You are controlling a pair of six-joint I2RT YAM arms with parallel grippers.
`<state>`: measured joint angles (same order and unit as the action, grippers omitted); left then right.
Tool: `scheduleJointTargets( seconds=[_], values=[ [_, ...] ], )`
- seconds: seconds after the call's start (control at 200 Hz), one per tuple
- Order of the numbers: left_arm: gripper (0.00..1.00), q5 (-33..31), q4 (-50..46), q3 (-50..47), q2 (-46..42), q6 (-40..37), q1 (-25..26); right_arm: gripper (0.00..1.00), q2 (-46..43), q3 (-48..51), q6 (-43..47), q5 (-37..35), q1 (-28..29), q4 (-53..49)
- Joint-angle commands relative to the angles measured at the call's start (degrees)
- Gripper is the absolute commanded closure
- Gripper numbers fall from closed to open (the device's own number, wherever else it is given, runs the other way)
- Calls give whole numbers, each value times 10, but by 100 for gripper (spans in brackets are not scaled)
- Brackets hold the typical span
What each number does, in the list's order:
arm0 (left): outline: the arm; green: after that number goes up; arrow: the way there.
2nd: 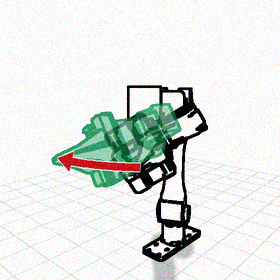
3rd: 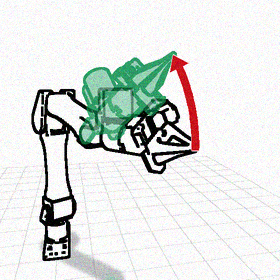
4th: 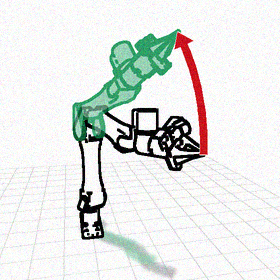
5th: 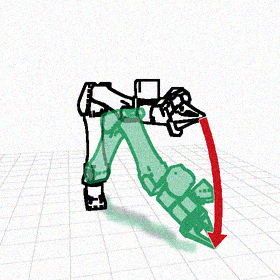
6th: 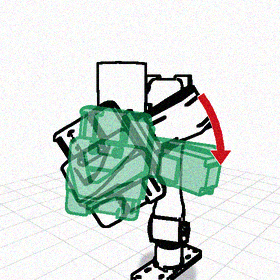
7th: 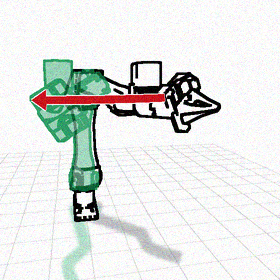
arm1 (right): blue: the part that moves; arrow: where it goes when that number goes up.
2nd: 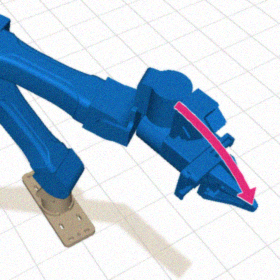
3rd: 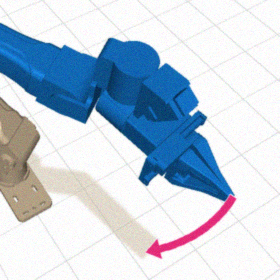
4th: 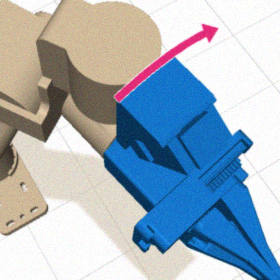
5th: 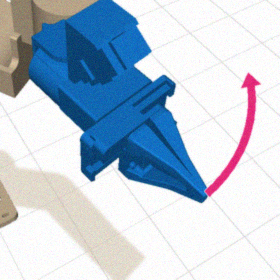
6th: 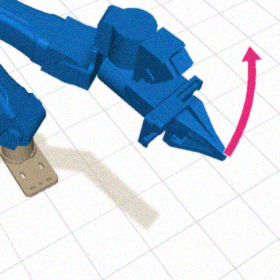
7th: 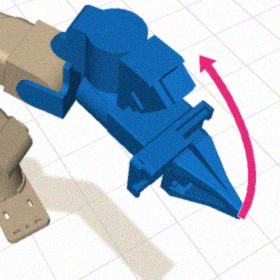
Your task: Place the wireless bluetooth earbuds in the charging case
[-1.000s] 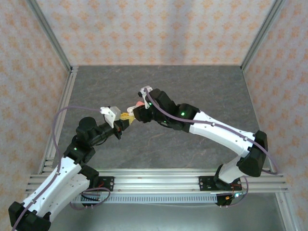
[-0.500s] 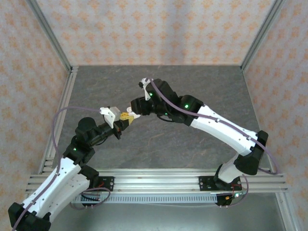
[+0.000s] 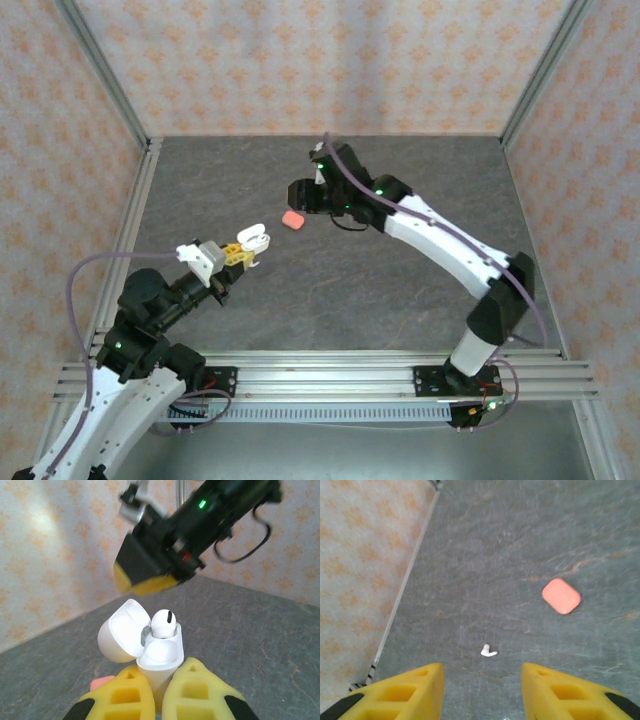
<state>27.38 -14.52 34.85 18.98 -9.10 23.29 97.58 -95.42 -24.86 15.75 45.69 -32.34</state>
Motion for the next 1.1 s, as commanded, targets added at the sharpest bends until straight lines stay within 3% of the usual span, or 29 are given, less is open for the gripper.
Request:
scheduleJointTargets(
  seconds=[0.0, 0.11, 0.33, 0.47, 1.096],
  values=[
    [100, -24, -51, 20, -37, -7, 6, 59, 66, -7, 1, 43, 4, 32],
    [100, -35, -78, 30, -64, -3, 6, 61, 164, -82, 45, 49, 21, -9],
    [100, -52, -121, 47, -72, 1, 6, 59, 398, -350, 136, 17, 71, -187],
    [100, -56, -128, 49, -69, 1, 6, 59, 496, -472, 156, 10, 87, -250],
    [100, -59, -117, 32, -53, -2, 6, 60, 550, -473, 169, -18, 117, -252]
  ],
)
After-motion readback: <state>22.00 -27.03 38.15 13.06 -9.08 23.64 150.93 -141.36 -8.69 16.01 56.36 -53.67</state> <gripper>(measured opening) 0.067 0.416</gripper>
